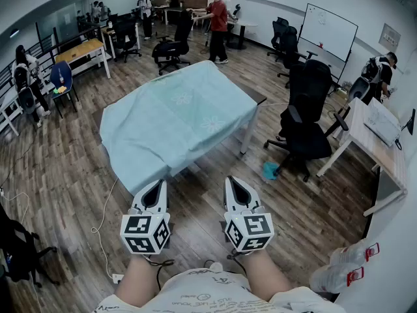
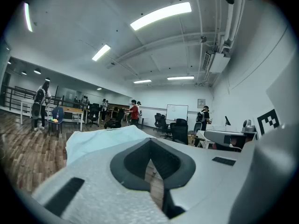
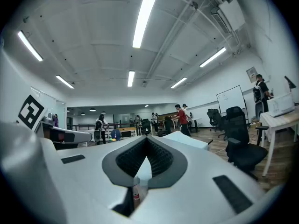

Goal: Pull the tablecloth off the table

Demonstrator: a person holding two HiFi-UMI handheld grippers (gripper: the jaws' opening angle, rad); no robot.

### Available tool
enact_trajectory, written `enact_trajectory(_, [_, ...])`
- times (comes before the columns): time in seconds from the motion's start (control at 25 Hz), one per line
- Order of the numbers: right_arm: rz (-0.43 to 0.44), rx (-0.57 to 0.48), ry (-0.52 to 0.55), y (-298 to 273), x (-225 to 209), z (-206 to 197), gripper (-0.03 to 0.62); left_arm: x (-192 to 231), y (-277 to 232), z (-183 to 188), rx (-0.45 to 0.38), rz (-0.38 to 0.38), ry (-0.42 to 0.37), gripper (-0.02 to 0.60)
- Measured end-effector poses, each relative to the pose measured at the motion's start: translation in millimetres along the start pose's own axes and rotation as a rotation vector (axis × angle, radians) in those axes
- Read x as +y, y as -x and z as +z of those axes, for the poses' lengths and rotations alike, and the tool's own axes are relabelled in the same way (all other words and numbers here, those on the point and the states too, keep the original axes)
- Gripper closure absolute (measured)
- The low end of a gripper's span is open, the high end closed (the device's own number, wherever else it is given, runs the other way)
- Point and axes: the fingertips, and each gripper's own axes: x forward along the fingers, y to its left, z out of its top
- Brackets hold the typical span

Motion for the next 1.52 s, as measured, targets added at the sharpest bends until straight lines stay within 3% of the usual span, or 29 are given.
enact_trajectory(0.56, [0.06,0.028,-0.027,-16,-63,-10,0.582,-44,-61,-9,0.008,0.012,0.01,0.571])
enact_trajectory(0.96, [0.04,0.061,-0.021,-23,-104,-19,0.582,-66,-101,-22,0.048,0.0,0.008,0.569])
enact_trajectory(1.52, [0.022,0.088,-0.022,-114,-170,-33,0.582,-54,-220,-26,0.059,-0.035,0.029,0.571])
